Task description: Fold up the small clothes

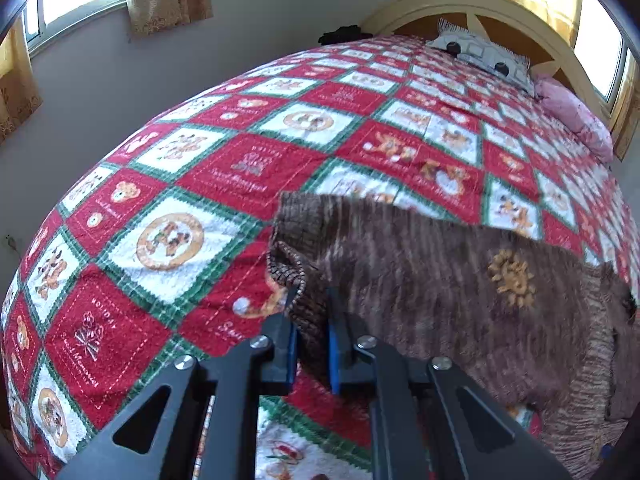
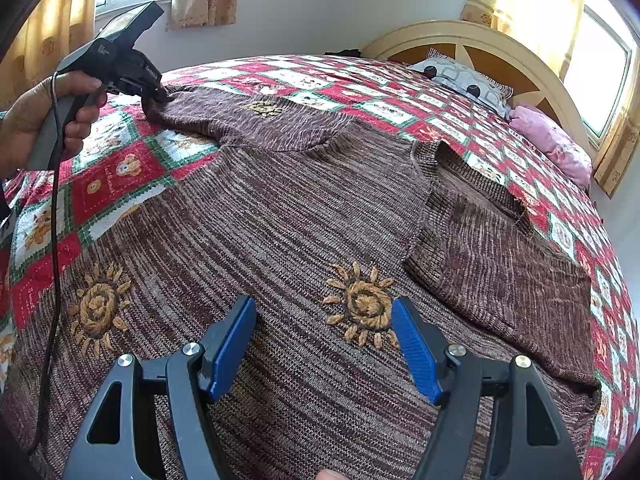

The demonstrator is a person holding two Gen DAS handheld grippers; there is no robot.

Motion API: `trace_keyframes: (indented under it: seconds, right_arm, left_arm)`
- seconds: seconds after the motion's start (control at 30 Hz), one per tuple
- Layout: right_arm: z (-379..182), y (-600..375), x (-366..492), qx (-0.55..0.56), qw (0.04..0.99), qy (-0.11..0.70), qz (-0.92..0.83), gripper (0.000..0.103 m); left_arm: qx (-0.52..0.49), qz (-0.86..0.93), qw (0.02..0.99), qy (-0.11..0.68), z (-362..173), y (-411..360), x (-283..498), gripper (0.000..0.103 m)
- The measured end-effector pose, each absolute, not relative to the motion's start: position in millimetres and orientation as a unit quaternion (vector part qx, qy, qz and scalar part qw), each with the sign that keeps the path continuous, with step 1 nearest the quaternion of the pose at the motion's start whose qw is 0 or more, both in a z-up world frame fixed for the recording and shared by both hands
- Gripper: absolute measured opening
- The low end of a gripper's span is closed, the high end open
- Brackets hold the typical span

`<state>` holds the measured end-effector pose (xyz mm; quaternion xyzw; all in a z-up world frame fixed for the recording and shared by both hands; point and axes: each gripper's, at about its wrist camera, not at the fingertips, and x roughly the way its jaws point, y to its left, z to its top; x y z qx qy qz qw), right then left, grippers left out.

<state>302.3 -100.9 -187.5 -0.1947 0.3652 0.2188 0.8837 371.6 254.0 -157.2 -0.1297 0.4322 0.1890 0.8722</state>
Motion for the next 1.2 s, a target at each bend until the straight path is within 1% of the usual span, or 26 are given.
trace_keyframes:
  seconds: [0.33, 0.7, 0.83, 0.97, 1.1, 1.13, 1.17, 1.2]
  right_arm:
    - [-162, -143, 301, -0.165, 0.903, 0.346, 0.195, 0.071]
    - [-153, -204, 292, -0.11, 0.92, 0.344, 0.153, 0.071]
    - [-157, -217, 285, -0.098, 0.921, 0.348, 0.145, 0.071]
    - [-164, -225, 281, -0.091, 0.919, 0.358, 0.138, 0.071]
    - [-175, -228, 277, -0.091, 0.916, 0.368, 0.134, 0.071]
    - [-178, -228, 276, -0.092, 0.915, 0.37, 0.133, 0.071]
    - [-181, -228, 276, -0.092, 0.913, 0.374, 0.133, 0.071]
    - [-183, -229, 276, -0.091, 0.912, 0.377, 0.132, 0.071]
  left_arm:
    - [-0.115, 0.121, 0.909, 0.383, -99, 202, 389, 0.012]
    - [-0.113, -0.006, 0.931, 0.346, -47, 71, 402, 0.011]
    - [-0.083, -0.055, 0.931, 0.351, -55, 8, 403, 0.011]
    - [-0.056, -0.083, 0.921, 0.377, -88, -47, 407, 0.011]
    - [-0.03, -0.087, 0.917, 0.387, -113, -81, 409, 0.012]
    - [-0.026, -0.091, 0.916, 0.391, -118, -88, 409, 0.017]
    - [-0.025, -0.093, 0.914, 0.395, -120, -93, 408, 0.019]
    - [-0.026, -0.097, 0.91, 0.403, -122, -96, 408, 0.025]
